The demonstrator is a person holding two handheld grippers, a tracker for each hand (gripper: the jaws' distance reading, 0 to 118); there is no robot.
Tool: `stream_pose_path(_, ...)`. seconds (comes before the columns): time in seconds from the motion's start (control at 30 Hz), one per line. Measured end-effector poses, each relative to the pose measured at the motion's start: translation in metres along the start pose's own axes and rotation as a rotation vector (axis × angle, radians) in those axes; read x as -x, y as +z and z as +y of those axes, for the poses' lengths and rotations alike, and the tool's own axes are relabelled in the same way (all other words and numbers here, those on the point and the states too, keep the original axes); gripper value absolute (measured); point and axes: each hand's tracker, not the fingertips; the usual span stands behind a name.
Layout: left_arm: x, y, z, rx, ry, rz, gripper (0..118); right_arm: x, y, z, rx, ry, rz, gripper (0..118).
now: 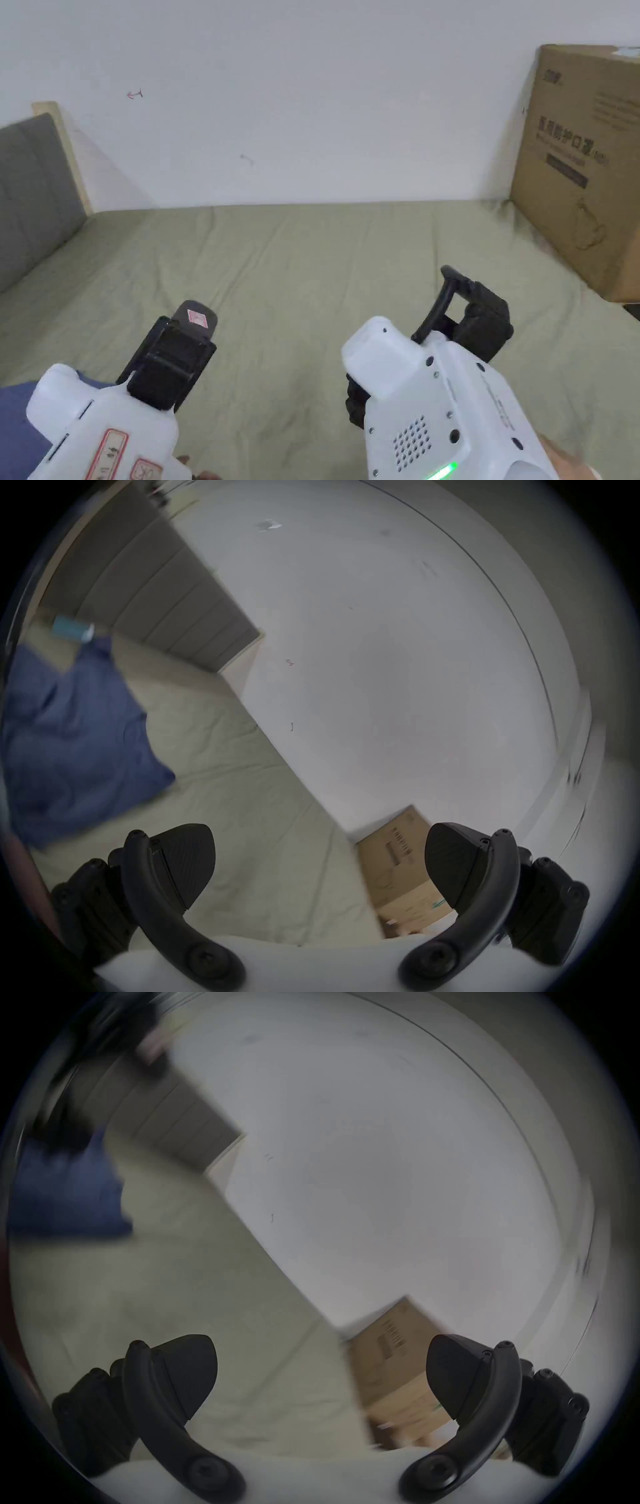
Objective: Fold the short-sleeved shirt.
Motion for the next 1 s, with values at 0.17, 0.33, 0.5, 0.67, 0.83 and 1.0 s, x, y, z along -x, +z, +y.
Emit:
stream_pose_path(0.17,-0.063,-0.003,-0.007,-0.019,-0.721,0.053,118,-0.072,-0.012,-0.031,0.051,-0.872,0.089,118)
stream_pose_path(0.33,-0.078,0.007,-0.06,-0.112,-1.336,0.09,118,-0.059,0.001,-0.07,0.078,-0.855,-0.059,118)
stream_pose_path(0.5,-0.073,0.01,-0.048,-0.041,-1.068,-0.001,118,-0.059,0.007,-0.057,0.079,-0.876,-0.054,118)
stream_pose_path(0.67,-0.082,0.009,-0.029,-0.109,-1.046,0.034,118,-0.05,0.023,-0.025,0.024,-0.669,-0.145,118)
stream_pose_path(0.83,-0.079,0.01,-0.023,-0.063,-0.956,0.055,118,-0.06,0.026,-0.03,0.02,-0.744,-0.097,118)
stream_pose_path(1.0,-0.071,0.011,-0.021,-0.011,-0.892,0.074,58,-0.059,0.035,-0.026,0.0,-0.753,-0.11,71)
